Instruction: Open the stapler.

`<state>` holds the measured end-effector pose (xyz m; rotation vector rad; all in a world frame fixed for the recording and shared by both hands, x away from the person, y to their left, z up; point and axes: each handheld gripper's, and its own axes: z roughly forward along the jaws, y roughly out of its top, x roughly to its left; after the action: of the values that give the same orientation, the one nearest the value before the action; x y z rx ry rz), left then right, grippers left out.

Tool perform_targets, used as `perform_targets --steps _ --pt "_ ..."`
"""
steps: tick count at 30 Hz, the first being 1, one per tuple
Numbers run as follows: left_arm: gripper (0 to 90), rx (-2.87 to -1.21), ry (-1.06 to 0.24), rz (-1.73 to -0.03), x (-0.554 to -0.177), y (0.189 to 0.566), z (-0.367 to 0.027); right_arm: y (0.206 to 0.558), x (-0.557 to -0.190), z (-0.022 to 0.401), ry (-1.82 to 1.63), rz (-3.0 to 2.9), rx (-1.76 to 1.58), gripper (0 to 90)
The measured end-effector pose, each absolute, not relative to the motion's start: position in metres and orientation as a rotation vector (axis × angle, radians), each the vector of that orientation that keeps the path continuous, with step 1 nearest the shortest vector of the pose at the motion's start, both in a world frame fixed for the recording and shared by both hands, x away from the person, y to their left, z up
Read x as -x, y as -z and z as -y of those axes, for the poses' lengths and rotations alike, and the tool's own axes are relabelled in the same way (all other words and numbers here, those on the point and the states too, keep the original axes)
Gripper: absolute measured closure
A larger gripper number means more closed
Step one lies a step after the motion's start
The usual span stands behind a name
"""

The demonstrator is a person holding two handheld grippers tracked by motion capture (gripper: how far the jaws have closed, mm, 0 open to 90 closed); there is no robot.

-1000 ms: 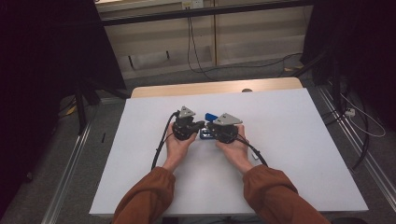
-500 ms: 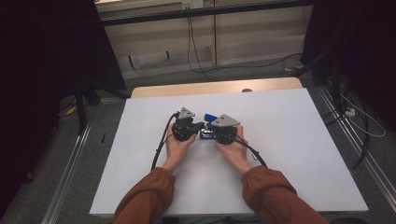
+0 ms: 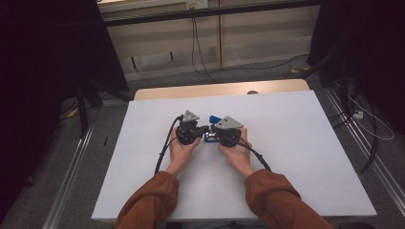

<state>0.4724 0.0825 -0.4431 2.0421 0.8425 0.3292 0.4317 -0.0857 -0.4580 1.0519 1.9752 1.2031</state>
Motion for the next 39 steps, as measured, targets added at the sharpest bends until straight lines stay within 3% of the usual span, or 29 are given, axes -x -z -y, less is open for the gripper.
perform_targets --steps 39 --pt "90.0 -2.040 -0.314 -0.817 -0.4745 0.4441 -0.0849 0.4487 -0.4289 0.0943 -1.217 -1.914 -1.086 90.0"
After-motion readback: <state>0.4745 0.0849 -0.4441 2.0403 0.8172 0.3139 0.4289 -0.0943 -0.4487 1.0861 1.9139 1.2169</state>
